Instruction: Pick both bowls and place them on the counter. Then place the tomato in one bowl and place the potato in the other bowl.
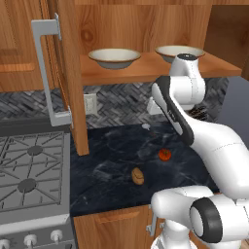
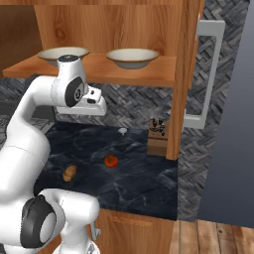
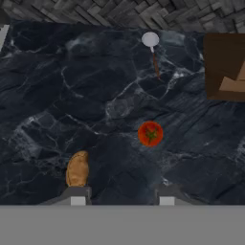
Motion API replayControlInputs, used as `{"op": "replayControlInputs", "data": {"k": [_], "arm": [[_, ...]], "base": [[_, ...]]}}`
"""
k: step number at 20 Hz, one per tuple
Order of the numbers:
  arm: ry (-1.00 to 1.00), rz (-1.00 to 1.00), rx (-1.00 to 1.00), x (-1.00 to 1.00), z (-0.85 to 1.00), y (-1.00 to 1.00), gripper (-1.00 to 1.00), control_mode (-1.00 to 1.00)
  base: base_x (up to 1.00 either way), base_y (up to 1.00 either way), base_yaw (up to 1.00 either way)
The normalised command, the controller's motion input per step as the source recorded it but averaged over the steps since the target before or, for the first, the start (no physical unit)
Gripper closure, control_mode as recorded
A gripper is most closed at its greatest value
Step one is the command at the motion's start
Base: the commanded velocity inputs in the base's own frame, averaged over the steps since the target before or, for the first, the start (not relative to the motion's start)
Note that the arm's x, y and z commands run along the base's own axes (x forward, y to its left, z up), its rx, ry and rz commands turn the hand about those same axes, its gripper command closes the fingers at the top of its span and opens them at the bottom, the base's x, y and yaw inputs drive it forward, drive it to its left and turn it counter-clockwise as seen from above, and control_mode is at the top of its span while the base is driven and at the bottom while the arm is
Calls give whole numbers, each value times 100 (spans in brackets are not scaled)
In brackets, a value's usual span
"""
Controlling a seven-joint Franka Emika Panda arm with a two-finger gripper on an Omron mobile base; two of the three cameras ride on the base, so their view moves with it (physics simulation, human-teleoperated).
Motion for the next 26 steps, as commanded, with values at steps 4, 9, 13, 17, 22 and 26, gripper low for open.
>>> {"op": "replayControlInputs", "data": {"k": [4,9,13,17,22,26], "arm": [[0,-1,0,-5,0,5,-100,-100],[-4,-12,5,-7,15,22,-100,-100],[0,-19,21,-16,40,20,-100,-100],[3,-23,29,-18,42,14,-100,-100],[0,-27,21,-18,36,31,-100,-100],[0,-33,24,-7,40,30,-100,-100]], "base": [[0,0,0],[0,0,0],[0,0,0],[0,0,0],[0,0,0],[0,0,0]]}}
